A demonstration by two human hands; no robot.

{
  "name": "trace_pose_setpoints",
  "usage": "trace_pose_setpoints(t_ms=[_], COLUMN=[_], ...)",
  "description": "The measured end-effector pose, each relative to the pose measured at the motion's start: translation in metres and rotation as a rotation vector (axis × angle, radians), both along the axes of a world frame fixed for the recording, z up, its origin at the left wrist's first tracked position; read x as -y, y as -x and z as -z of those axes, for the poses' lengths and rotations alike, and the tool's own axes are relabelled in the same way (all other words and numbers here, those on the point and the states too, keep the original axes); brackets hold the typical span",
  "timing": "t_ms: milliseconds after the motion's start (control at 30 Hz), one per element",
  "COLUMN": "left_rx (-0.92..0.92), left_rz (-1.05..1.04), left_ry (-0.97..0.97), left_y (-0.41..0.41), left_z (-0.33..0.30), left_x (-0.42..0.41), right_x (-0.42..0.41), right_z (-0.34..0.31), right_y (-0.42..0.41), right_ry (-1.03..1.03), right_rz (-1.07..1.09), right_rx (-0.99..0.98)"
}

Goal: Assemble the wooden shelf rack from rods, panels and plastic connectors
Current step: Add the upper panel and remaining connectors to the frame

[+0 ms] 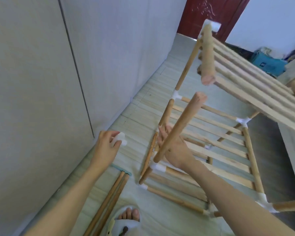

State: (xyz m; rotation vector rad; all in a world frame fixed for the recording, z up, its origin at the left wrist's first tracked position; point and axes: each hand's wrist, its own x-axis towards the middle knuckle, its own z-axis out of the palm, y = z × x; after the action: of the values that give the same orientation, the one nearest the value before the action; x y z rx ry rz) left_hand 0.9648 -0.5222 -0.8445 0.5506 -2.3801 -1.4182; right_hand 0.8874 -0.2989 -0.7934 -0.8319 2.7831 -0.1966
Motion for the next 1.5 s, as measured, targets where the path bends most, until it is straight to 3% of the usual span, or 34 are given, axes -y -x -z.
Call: trace_pose_setpoints(t_ms=[100,267,433,600,767,967,1067,1133,1233,1500], left_rx=[-0.140,-0.344,-0.498,-0.507,-0.476,-0.555,-0.621,-0.635,-0.672,-0.637], left_rz=[-0.013,0.096,0.138,0.155,0.119,0.079,0.074,0.032,0.038,0.262], left_ry=[-0.064,-0.281,-0.275,-0.349,-0.410,-0.413,-0.197,-0.010,0.082,-0.146], left_y=[-0.013,-0.024,-0.031,-0.030,-0.029,-0.035,-0.042,-0.046,-0.047,-0.049], left_z=[-0.068,-0.176,-0.245,-0.285,-0.298,-0.306,-0.302,-0.295,-0.291,-0.290], left_x=[-0.009,-0.045,-0.083,-0.098,-0.108,-0.136,-0.143,-0.143,-0.146,-0.144], right_x=[-0.016,-0.034,-0.038,-0.032,-0.030,-0.037,-0.038,-0.038,-0.035,-0.035], right_z=[-0.043,-0.126,-0.186,-0.224,-0.245,-0.245,-0.245,-0.246,-0.248,-0.251], right_y=[-0.021,-0.050,-0.080,-0.093,-0.092,-0.084,-0.078,-0.075,-0.073,-0.062], right_ry=[0.200,0.302,0.747,1.044,1.233,1.305,1.438,1.468,1.493,1.543], right_rz=[0.039,0.094,0.115,0.080,0.070,0.075,0.110,0.075,0.064,0.139], right_rx=[0.149,0.183,0.314,0.120,0.143,0.315,0.433,0.389,0.306,0.391])
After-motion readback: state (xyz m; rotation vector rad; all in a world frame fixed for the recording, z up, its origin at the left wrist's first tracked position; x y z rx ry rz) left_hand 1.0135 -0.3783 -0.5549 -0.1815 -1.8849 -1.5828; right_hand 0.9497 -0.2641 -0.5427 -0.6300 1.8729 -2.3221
